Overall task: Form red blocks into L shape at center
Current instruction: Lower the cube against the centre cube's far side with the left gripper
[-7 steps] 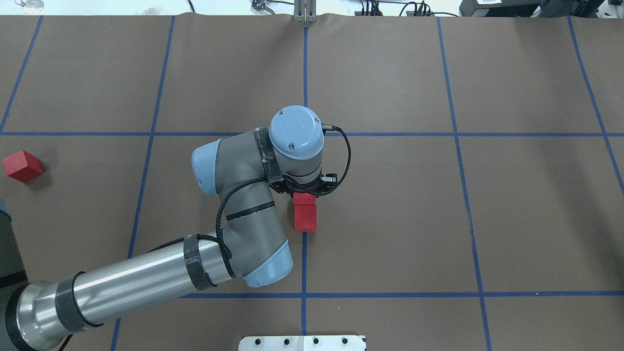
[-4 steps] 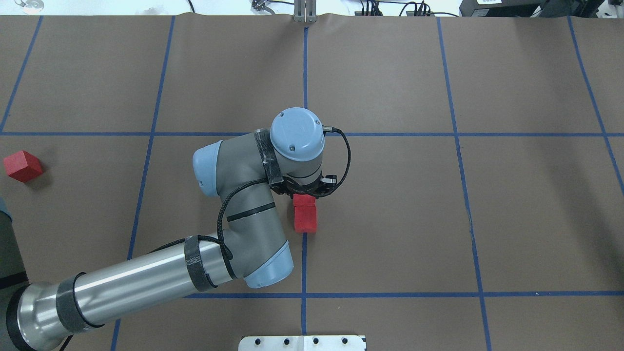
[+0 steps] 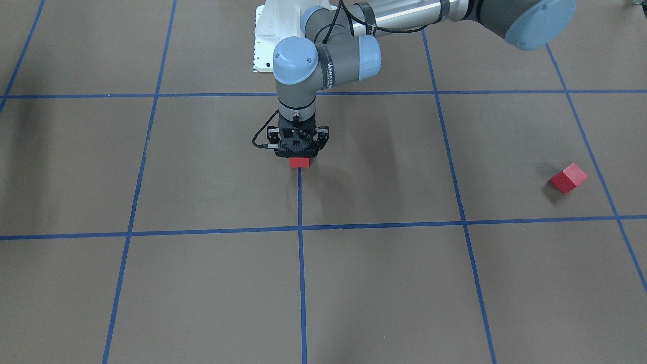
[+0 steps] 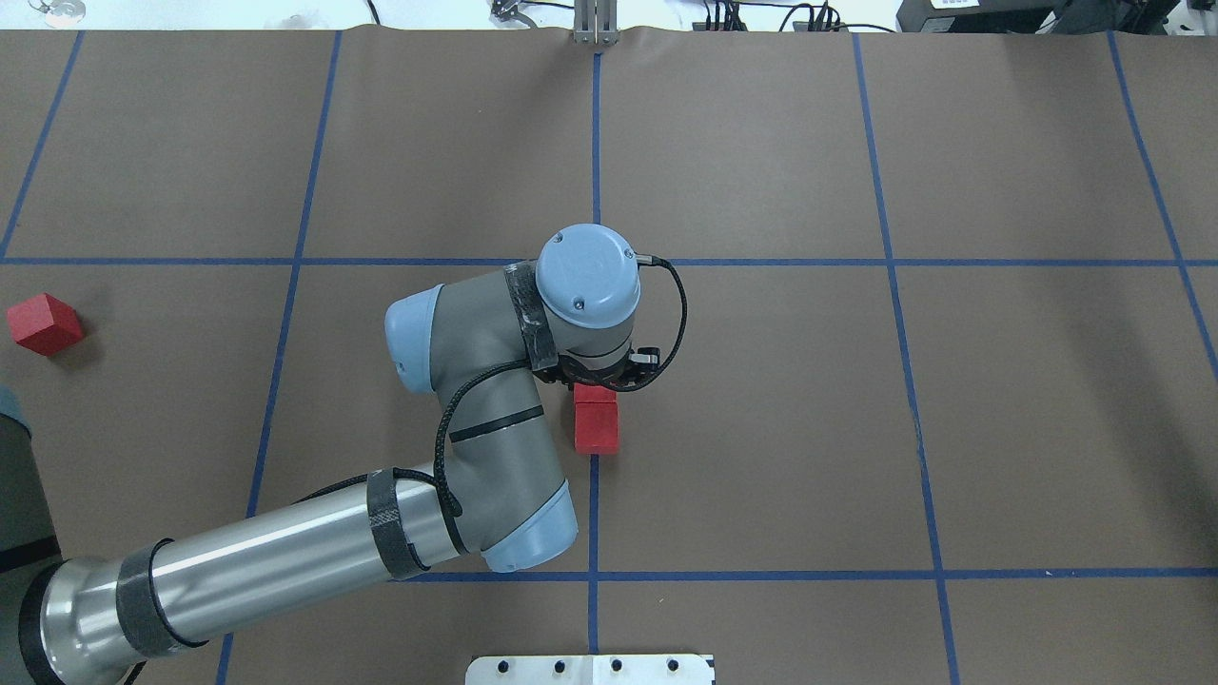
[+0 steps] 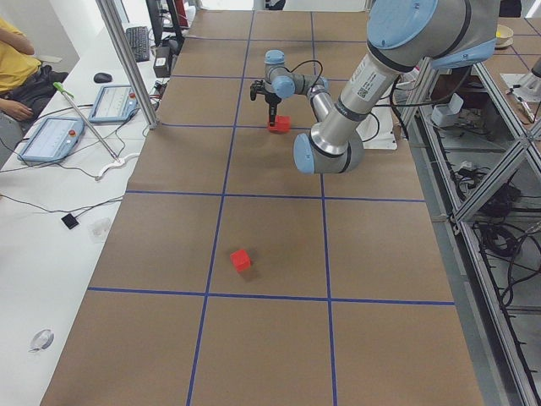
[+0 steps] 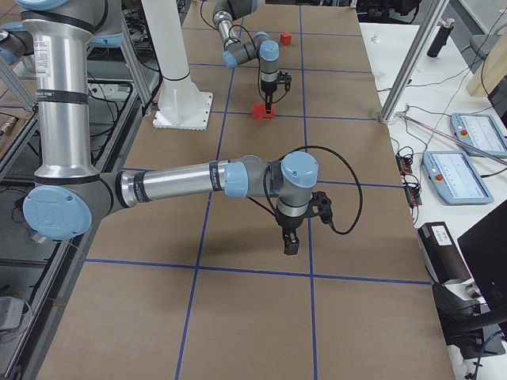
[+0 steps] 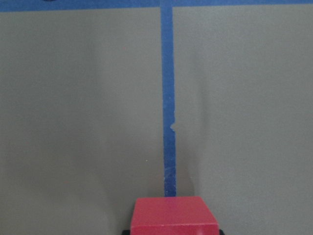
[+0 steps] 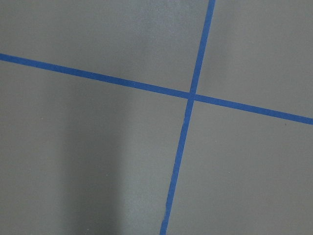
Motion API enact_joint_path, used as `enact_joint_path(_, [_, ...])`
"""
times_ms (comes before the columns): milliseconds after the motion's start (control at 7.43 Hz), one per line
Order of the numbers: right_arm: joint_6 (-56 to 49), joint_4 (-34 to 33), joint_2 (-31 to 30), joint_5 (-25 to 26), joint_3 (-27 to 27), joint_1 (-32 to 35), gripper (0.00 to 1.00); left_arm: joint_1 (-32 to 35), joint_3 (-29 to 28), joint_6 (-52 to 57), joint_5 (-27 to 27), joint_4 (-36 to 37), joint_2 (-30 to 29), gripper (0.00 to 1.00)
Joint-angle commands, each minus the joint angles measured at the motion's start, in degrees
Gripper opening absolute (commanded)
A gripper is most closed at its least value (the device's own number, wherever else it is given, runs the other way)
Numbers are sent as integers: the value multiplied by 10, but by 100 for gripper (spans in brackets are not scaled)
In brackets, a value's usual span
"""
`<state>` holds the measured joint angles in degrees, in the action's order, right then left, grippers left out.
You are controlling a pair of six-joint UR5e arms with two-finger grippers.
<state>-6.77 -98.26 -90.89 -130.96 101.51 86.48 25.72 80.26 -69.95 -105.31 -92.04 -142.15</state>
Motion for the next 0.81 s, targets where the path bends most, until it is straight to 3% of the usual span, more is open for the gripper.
enact_joint_path(0, [0,0,0,0,0,0,100,-3,-1,0,1,-1,-1,10])
enact_joint_path(673, [0,0,0,0,0,0,100,-4,-4,2,1,-1,-1,14])
